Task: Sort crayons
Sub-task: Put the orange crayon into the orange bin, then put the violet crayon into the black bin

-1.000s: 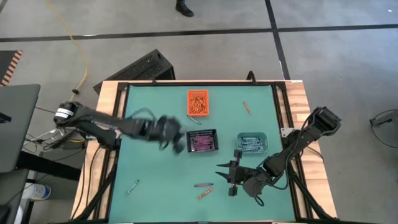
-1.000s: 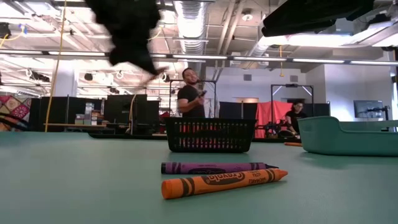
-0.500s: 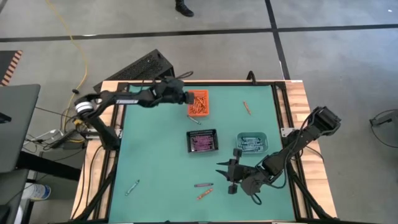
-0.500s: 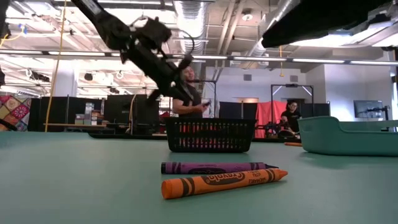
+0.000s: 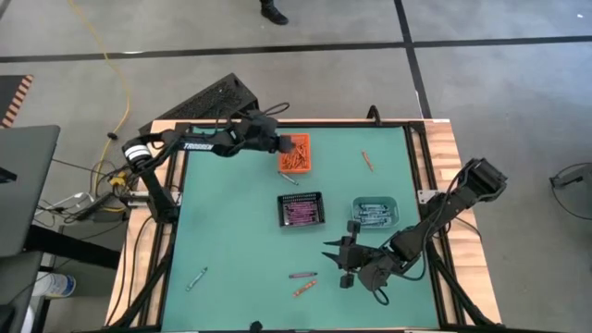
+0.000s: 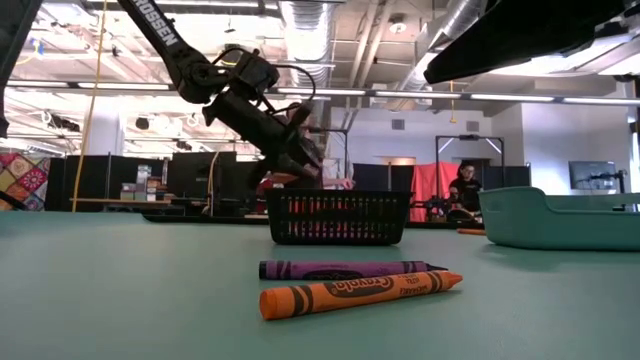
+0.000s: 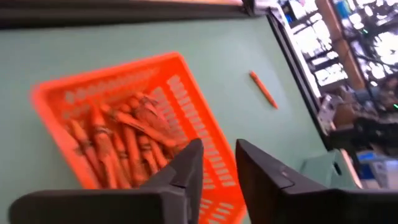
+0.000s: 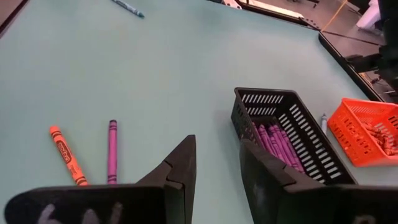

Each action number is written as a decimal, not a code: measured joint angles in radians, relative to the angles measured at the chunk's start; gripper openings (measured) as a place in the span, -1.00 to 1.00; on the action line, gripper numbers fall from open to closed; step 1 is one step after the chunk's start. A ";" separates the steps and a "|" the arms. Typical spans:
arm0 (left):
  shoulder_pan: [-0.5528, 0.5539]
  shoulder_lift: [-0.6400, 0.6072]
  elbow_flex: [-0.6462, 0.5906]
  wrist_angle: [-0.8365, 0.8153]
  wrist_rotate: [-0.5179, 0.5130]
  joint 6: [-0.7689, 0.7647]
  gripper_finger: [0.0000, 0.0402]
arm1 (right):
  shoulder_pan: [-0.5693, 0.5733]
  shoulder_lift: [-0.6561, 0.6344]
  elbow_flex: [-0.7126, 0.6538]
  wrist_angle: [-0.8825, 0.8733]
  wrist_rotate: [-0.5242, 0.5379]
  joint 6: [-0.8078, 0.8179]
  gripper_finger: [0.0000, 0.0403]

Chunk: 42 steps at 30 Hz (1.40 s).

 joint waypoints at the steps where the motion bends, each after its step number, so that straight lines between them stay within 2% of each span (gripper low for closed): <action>1: 0.000 0.000 0.000 0.000 0.016 -0.004 -0.56 | 0.000 0.000 0.000 0.000 0.001 0.000 -0.40; 6: 0.010 -0.006 0.000 -0.001 0.118 -0.019 -0.36 | 0.000 0.000 0.000 0.002 0.001 0.003 -0.40; 10: 0.025 -0.074 0.000 -0.013 0.149 0.026 -0.27 | 0.000 0.000 0.000 0.002 0.001 0.006 -0.40; 16: 0.007 -0.270 0.000 -0.193 0.107 0.188 -0.28 | 0.000 0.000 0.000 0.000 0.001 0.007 -0.40; 20: -0.064 -0.415 0.000 -0.438 -0.019 0.366 -0.29 | 0.000 0.000 0.000 0.002 0.001 0.008 -0.40; 24: -0.200 -0.520 -0.001 -0.687 -0.231 0.483 -0.29 | 0.000 0.000 0.000 0.005 0.001 0.009 -0.40; 28: -0.389 -0.596 -0.064 -0.789 -0.413 0.500 -0.29 | -0.006 0.000 0.000 0.013 0.002 0.012 -0.40; 34: -0.680 -0.686 -0.196 -0.781 -0.545 0.410 -0.29 | -0.032 0.000 0.000 0.030 -0.027 0.085 -0.40; 39: -0.908 -0.727 -0.293 -0.748 -0.705 0.305 -0.29 | -0.082 0.000 -0.001 0.040 -0.201 0.085 -0.40; 42: -1.030 -0.730 -0.353 -0.692 -0.774 0.254 -0.29 | -0.115 0.001 -0.001 0.088 -0.263 0.087 -0.40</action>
